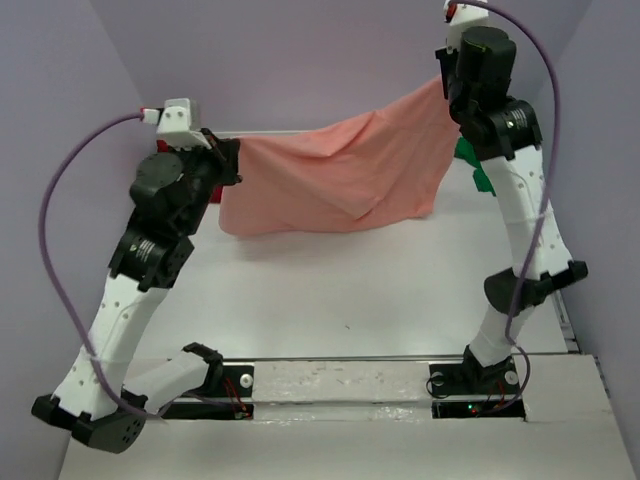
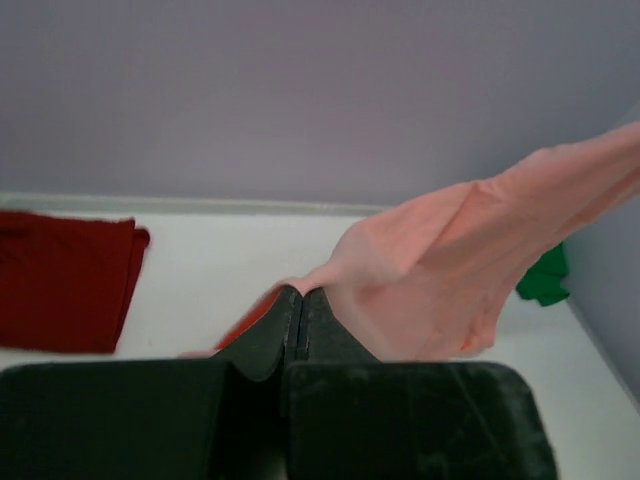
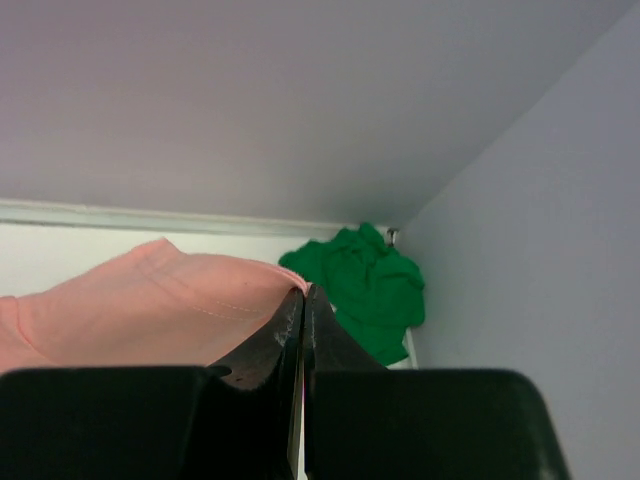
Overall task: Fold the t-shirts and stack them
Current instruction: Flatten out the tshirt
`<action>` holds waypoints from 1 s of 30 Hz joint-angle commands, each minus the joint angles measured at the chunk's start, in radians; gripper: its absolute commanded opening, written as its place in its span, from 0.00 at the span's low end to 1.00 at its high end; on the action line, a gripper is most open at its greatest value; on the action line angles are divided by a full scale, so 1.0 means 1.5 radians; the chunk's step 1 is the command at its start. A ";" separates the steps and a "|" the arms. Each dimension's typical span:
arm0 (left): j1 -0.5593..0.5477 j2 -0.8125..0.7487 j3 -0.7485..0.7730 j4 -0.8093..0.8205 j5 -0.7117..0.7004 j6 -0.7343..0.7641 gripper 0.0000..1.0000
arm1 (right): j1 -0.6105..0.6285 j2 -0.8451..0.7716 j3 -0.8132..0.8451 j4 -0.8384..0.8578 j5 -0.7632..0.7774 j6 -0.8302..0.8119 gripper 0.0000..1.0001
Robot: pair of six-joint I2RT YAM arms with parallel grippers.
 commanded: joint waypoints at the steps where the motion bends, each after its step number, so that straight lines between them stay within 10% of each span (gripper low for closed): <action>1: -0.016 -0.083 0.120 -0.030 -0.010 0.069 0.00 | 0.140 -0.222 -0.009 0.158 0.130 -0.128 0.00; 5: -0.016 -0.149 0.146 -0.084 -0.014 0.073 0.00 | 0.300 -0.304 -0.089 0.331 0.330 -0.317 0.00; 11: -0.016 -0.216 0.163 -0.147 -0.034 0.063 0.00 | 0.494 -0.323 -0.170 0.922 0.442 -0.858 0.00; 24: -0.015 -0.162 0.110 -0.136 -0.047 0.079 0.00 | 0.476 -0.218 -0.117 0.805 0.359 -0.729 0.00; 30: -0.015 -0.062 0.009 -0.075 -0.005 0.054 0.00 | 0.238 -0.188 -0.110 0.379 0.243 -0.313 0.00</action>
